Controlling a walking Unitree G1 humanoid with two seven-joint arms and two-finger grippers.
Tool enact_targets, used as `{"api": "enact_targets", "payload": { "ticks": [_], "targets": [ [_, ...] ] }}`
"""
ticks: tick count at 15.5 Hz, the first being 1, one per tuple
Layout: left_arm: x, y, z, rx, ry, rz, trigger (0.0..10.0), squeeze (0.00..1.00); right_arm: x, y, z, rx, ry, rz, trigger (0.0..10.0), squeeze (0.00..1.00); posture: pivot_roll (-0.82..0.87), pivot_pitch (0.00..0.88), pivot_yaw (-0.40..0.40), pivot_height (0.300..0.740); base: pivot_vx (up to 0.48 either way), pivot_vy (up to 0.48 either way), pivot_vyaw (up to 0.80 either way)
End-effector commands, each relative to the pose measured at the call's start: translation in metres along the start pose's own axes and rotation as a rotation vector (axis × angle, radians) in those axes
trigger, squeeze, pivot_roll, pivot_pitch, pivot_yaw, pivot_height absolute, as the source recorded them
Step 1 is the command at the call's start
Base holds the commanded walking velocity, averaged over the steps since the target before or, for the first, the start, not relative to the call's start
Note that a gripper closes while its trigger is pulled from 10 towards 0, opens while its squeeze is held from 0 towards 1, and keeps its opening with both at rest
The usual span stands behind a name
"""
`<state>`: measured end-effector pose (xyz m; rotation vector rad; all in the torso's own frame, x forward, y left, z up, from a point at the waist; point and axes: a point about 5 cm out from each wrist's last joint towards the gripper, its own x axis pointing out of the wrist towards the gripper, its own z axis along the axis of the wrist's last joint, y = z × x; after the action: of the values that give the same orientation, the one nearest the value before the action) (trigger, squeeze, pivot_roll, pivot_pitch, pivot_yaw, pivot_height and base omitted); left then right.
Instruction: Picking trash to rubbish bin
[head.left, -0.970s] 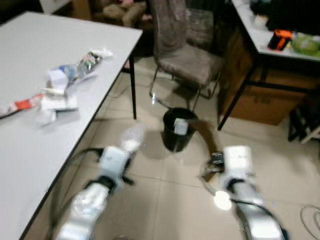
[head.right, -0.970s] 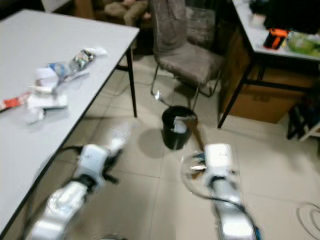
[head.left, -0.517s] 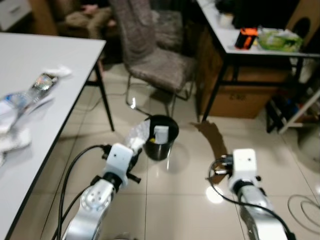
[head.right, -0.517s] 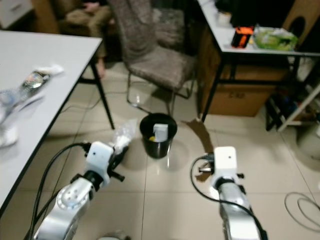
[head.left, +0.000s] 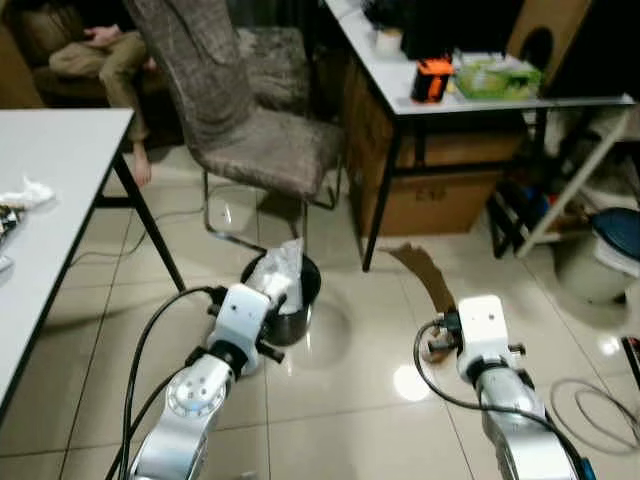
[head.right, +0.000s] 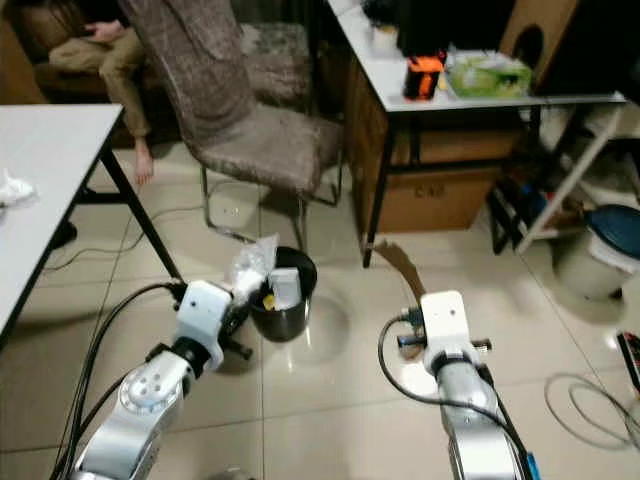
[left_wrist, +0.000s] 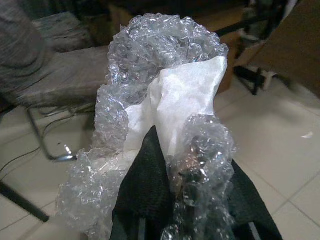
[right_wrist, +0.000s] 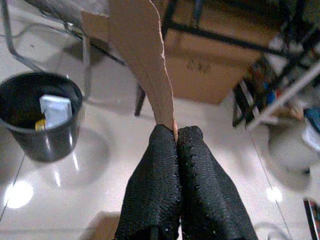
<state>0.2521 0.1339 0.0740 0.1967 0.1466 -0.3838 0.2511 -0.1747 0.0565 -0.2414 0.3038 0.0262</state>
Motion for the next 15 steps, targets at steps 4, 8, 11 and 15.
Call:
{"api": "enact_targets", "payload": {
  "ticks": [4,8,11,15],
  "targets": [
    [-0.0028,0.0065,-0.0096,0.010,0.037,0.027,10.0,0.00,0.0011,0.0136,-0.0017,-0.031,0.003,0.092,10.0,0.00,-0.04,0.091,-0.035,0.740,0.382,0.000,0.33],
    [-0.0039,0.0057,-0.0112,0.012,0.037,0.021,10.0,0.00,-0.0005,0.0148,-0.0042,0.008,0.002,0.087,10.0,0.00,-0.03,0.080,-0.035,0.740,0.382,0.000,0.40],
    [-0.0043,0.0054,-0.0116,0.012,0.037,0.017,10.0,0.00,-0.0008,0.0147,-0.0050,-0.009,0.002,0.089,10.0,0.00,-0.03,0.076,-0.033,0.740,0.382,0.000,0.00],
    [-0.0049,0.0052,-0.0119,0.014,0.036,0.008,10.0,0.00,-0.0018,0.0148,-0.0080,-0.018,0.008,0.092,10.0,0.00,-0.03,0.073,-0.028,0.740,0.385,0.000,0.00]
  ]
}}
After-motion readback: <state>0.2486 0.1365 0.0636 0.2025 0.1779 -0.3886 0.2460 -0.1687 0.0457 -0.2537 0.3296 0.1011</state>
